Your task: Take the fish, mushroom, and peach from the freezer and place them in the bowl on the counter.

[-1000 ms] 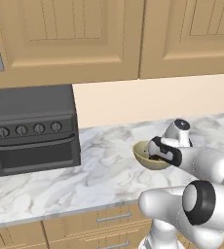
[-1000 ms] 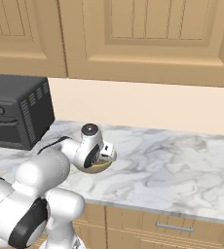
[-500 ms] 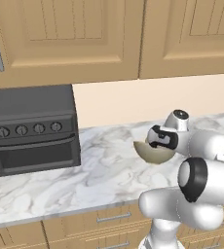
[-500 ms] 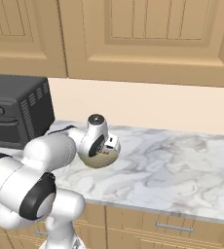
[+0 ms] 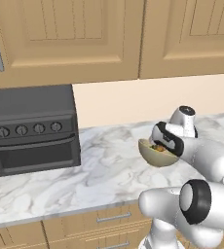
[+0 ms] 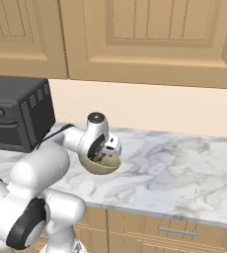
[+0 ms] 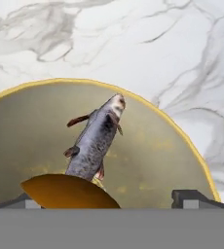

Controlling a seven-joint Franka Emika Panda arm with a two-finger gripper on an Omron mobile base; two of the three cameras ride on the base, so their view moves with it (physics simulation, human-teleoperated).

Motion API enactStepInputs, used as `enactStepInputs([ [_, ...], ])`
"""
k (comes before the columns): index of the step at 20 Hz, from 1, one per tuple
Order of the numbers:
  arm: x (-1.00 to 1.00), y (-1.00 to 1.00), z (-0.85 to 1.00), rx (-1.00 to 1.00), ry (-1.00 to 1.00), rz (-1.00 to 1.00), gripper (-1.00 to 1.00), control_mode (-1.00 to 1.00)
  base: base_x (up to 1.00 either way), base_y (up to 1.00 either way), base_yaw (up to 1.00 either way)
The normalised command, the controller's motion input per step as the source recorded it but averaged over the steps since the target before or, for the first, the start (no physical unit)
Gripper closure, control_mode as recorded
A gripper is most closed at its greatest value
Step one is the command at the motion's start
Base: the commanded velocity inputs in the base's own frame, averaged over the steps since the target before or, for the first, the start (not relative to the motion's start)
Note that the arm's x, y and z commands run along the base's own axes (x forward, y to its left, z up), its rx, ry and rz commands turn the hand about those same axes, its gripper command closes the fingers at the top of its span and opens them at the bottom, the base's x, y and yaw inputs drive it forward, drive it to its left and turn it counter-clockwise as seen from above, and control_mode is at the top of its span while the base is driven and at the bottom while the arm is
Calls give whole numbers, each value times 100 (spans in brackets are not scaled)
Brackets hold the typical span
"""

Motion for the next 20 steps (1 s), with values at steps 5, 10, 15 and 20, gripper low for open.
enactStepInputs([
  [5,-53,8,56,0,0,0,-100,-100,0,0,0],
  [10,-38,26,36,-2,0,0,-100,-100,0,0,0],
  [15,19,42,1,-3,0,1,-100,-100,0,0,0],
  [20,43,2,-44,-3,-3,0,-100,-100,0,0,0],
])
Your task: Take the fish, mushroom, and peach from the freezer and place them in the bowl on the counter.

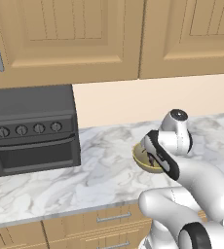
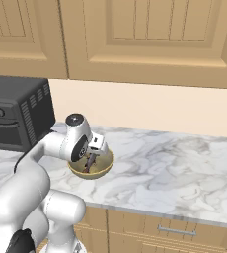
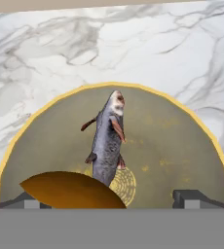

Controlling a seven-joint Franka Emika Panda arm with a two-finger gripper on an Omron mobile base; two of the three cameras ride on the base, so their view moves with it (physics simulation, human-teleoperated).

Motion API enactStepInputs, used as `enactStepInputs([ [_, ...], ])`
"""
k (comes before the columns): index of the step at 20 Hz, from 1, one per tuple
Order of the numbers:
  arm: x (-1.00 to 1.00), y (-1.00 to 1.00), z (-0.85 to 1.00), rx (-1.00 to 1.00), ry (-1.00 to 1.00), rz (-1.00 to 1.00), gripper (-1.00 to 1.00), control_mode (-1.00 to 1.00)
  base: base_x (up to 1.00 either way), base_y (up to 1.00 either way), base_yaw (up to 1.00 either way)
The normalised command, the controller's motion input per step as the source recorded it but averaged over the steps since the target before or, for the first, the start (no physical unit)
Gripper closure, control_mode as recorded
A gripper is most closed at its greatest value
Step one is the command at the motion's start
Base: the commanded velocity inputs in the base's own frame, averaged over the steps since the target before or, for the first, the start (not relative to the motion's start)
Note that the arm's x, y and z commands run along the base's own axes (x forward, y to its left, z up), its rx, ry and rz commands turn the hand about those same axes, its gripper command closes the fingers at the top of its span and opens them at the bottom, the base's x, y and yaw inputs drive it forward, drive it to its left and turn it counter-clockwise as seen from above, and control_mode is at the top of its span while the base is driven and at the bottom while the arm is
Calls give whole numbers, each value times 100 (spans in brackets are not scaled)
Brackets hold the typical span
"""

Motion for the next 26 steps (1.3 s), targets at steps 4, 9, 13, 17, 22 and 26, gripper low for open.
enactStepInputs([
  [4,1,13,-82,-6,-1,0,-100,-100,0,0,0],
  [9,12,13,-24,0,0,0,-100,-100,0,0,0],
  [13,8,47,-12,0,-2,10,-100,-100,0,0,0],
  [17,-11,74,0,0,0,33,-100,-100,0,0,0],
  [22,0,23,3,2,1,31,-100,-100,0,0,0],
  [26,-17,-22,45,5,-1,2,-100,-100,0,0,0],
])
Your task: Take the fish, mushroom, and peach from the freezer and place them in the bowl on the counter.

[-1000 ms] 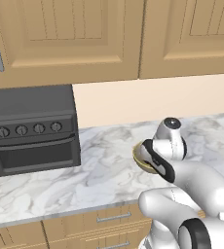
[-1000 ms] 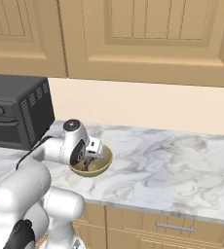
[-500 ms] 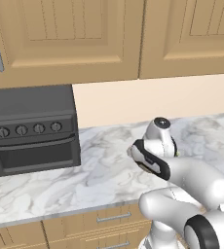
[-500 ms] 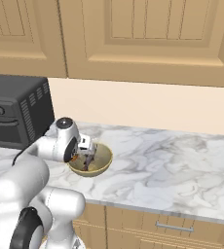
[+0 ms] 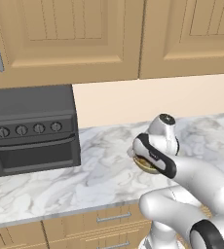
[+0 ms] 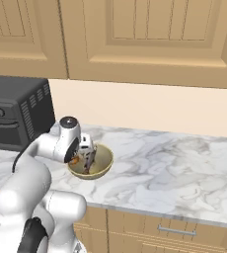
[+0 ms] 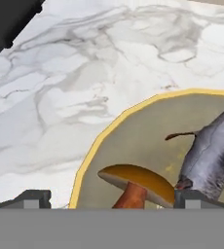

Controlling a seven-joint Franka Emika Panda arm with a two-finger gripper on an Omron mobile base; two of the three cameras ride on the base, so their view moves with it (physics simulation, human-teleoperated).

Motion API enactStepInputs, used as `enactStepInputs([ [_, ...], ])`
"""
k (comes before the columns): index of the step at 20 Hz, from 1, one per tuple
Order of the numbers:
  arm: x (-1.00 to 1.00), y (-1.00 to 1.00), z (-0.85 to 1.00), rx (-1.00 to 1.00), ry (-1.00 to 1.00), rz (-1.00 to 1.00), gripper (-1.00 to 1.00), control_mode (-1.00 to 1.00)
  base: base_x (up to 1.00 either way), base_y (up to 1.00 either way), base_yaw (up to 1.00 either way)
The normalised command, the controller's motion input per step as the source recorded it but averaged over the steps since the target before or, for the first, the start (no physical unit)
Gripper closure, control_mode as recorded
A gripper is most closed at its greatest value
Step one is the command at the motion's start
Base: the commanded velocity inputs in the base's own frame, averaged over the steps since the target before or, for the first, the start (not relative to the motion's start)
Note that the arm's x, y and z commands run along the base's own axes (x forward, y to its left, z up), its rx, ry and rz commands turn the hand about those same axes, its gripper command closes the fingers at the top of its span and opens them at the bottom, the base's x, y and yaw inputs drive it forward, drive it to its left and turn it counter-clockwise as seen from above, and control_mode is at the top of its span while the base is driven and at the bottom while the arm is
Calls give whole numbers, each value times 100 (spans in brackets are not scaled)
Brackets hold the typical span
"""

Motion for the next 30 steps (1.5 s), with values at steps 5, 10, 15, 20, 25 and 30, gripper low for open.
enactStepInputs([
  [5,-39,-10,55,0,-1,-6,-100,-100,0,0,0],
  [10,-51,-1,66,0,4,-15,-100,-100,0,0,0],
  [15,-70,-9,65,0,11,-14,-100,-100,0,0,0],
  [20,-57,-34,28,0,6,-17,-100,-100,0,0,0],
  [25,-39,-46,15,0,2,-13,-100,-100,0,0,0],
  [30,-12,-15,40,0,0,-6,-100,-100,0,0,0],
])
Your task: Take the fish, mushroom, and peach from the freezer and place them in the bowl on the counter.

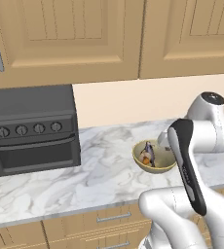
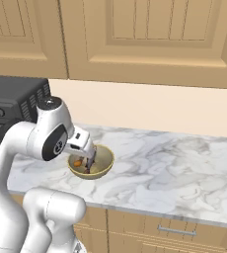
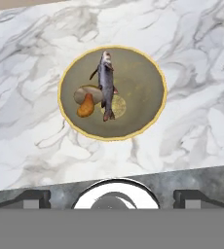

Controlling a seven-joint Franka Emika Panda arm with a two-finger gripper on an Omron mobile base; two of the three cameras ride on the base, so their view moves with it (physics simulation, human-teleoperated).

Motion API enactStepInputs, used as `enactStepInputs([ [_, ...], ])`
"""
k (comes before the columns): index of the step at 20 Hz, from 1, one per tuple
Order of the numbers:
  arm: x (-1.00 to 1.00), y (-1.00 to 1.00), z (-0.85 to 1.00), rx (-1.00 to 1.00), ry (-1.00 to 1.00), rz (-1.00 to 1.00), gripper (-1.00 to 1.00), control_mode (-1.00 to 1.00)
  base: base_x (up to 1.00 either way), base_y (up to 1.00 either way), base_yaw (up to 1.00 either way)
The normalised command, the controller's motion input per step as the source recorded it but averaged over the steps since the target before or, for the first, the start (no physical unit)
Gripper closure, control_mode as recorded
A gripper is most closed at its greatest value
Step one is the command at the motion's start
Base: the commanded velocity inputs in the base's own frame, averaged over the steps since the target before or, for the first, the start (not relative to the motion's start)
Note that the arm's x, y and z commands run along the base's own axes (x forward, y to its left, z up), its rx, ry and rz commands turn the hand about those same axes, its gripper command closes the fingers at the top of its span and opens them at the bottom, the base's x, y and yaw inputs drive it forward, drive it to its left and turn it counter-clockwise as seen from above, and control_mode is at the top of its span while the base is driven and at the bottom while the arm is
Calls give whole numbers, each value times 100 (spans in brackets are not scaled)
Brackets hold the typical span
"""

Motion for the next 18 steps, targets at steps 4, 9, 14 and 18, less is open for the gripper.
enactStepInputs([
  [4,-22,-10,49,0,2,-4,-100,-100,0,0,0],
  [9,-23,-1,41,-1,1,0,-100,-100,0,0,0],
  [14,-47,0,29,-5,-2,0,-100,-100,0,0,0],
  [18,-46,1,37,-7,-6,0,-100,-100,0,0,0],
])
